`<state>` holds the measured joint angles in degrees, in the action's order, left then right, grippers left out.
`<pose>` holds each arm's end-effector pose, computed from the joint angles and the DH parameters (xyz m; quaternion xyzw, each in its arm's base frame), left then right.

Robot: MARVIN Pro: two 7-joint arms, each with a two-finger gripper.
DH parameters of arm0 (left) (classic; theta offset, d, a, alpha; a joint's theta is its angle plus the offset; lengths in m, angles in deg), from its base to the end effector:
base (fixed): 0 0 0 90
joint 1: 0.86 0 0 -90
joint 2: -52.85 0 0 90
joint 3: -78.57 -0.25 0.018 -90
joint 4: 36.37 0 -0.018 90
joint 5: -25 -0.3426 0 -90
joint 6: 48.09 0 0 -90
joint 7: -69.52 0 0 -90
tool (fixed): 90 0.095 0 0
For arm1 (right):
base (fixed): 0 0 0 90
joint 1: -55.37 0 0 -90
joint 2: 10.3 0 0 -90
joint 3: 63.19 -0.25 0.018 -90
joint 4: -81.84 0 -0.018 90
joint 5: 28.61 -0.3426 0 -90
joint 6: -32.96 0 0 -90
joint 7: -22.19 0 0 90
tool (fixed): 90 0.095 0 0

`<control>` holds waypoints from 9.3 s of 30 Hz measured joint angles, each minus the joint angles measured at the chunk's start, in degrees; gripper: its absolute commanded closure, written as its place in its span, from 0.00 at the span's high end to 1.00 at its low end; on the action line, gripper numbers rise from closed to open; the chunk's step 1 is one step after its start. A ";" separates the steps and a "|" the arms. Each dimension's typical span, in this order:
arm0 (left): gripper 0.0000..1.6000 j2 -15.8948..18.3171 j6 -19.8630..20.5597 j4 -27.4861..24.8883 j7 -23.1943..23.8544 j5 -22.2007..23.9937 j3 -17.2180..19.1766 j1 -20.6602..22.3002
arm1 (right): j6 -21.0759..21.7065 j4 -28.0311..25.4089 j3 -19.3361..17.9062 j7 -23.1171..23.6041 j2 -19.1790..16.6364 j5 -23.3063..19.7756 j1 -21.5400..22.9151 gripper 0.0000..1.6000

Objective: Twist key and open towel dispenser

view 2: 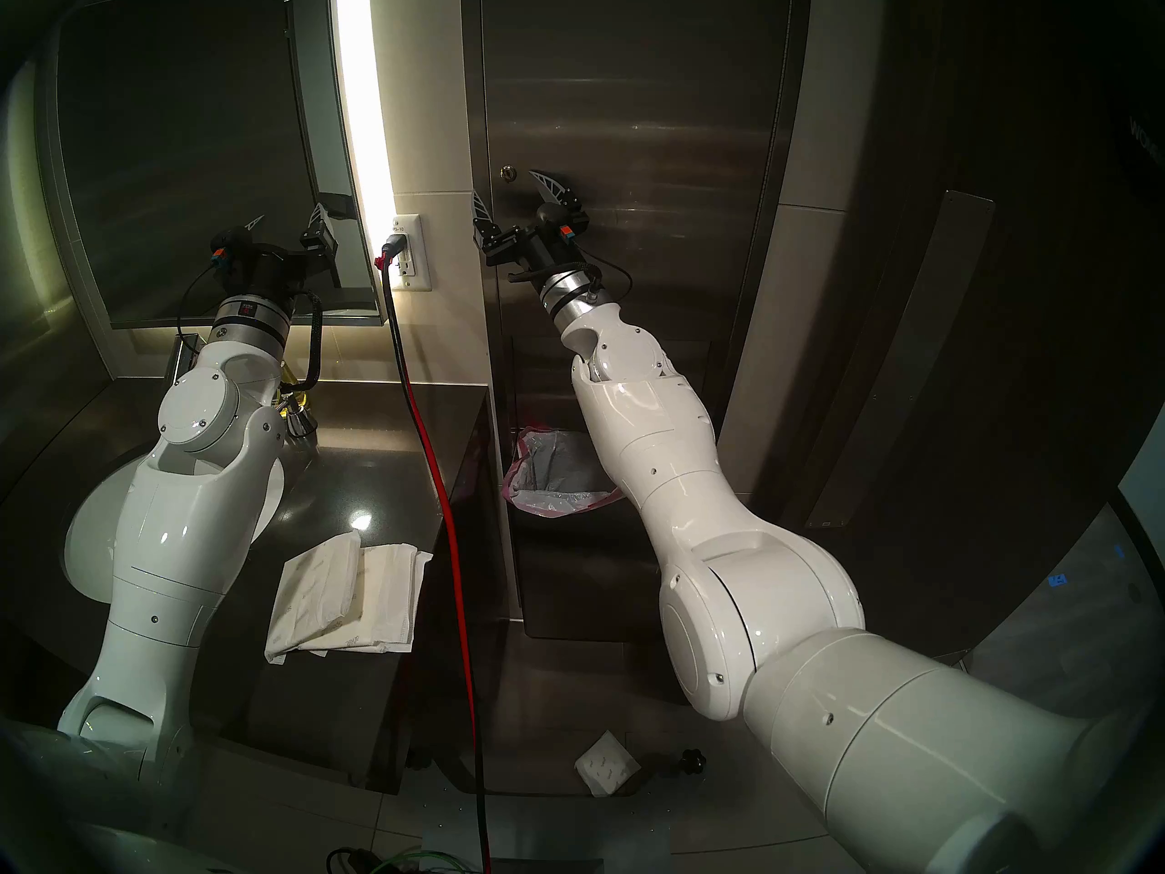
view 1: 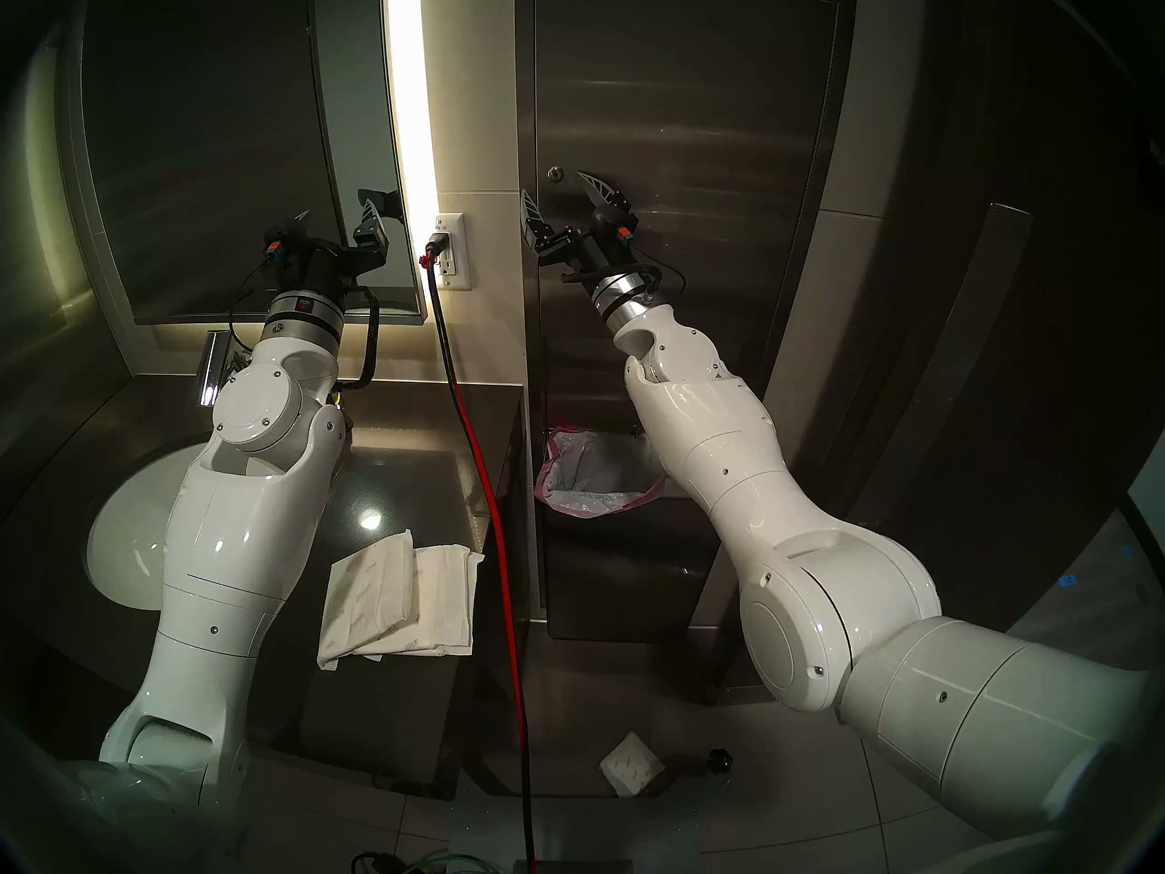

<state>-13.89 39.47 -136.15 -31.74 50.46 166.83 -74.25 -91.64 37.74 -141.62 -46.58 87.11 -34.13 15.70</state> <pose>0.4841 0.0826 -0.0435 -0.5219 -0.0577 -0.8510 0.0050 0.5945 0.1623 -0.0775 -0.3987 -0.2049 -0.8740 0.1876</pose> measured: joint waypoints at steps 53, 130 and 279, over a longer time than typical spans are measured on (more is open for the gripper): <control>1.00 -0.01 0.00 0.01 0.01 0.00 0.00 0.00 | -1.12 6.85 -2.07 -10.22 4.81 3.44 3.87 0.00; 1.00 -0.02 0.00 0.01 0.01 0.00 0.00 -0.01 | 26.04 -45.33 -2.73 3.47 -1.39 2.03 -25.07 0.00; 1.00 -0.23 0.58 2.44 16.49 11.83 -5.64 9.23 | 35.96 -63.86 -14.27 16.01 -1.87 1.69 -36.07 0.00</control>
<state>-14.12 40.05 -133.71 -15.25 62.29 161.19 -65.02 -55.68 -26.12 -155.89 -30.57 85.24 -32.43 -20.38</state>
